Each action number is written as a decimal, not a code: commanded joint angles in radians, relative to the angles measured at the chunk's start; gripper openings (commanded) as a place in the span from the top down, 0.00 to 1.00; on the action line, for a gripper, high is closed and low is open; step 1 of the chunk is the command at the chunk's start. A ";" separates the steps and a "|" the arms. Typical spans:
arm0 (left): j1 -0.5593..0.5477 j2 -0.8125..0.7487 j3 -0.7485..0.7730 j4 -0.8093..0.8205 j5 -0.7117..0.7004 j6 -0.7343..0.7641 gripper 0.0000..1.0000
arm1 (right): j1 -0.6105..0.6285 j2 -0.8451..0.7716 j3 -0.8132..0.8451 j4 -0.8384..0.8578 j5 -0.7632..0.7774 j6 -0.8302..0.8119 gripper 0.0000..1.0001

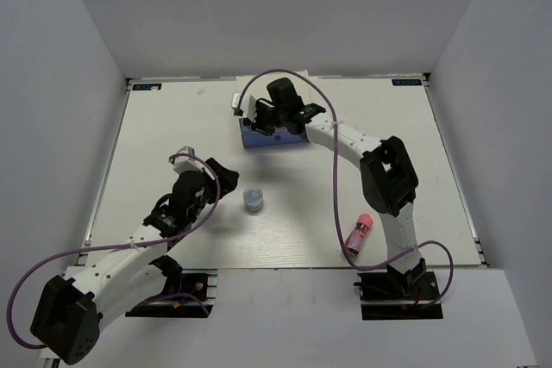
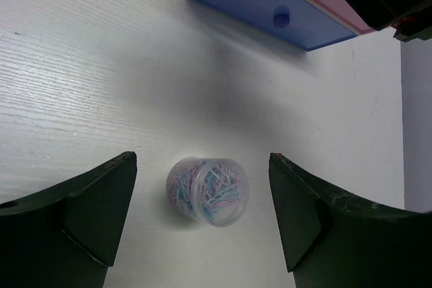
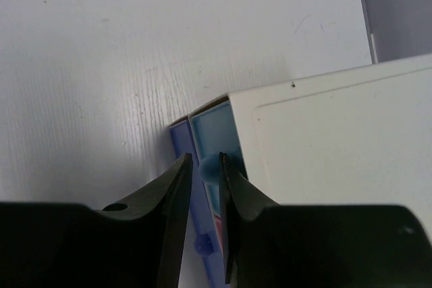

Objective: Sort the stationery into containers
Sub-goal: Move the container, then open the drawer

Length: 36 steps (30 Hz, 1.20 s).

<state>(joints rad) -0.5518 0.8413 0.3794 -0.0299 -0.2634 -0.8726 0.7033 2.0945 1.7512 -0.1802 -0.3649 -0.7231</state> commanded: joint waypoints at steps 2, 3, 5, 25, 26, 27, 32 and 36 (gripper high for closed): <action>-0.003 0.004 0.000 0.016 0.027 0.020 0.11 | -0.018 -0.161 -0.129 0.099 -0.046 0.039 0.70; -0.013 0.015 0.000 0.016 0.027 0.030 0.11 | -0.018 -0.194 -0.221 0.169 -0.063 0.022 0.67; -0.013 0.028 0.000 0.030 0.041 0.044 0.11 | -0.021 -0.333 -0.355 0.238 -0.071 0.010 0.59; -0.013 0.029 0.021 0.016 0.059 0.070 0.11 | -0.108 -0.418 -0.498 0.189 0.142 1.077 0.70; -0.013 0.015 0.021 0.016 0.059 0.061 0.11 | -0.113 -0.416 -0.501 0.194 0.149 1.108 0.66; -0.013 0.015 0.010 0.016 0.059 0.061 0.11 | -0.108 -0.415 -0.502 0.196 0.159 1.122 0.61; -0.013 0.005 0.021 0.005 0.050 0.061 0.11 | -0.114 -0.395 -0.521 0.241 0.312 1.215 0.54; -0.013 0.034 0.030 0.005 0.050 0.061 0.11 | -0.114 -0.363 -0.490 0.223 0.397 1.258 0.54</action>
<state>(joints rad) -0.5602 0.8692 0.3935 -0.0074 -0.1997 -0.8097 0.5907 1.7096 1.2324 0.0219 -0.0841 0.4511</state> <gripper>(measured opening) 0.887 0.457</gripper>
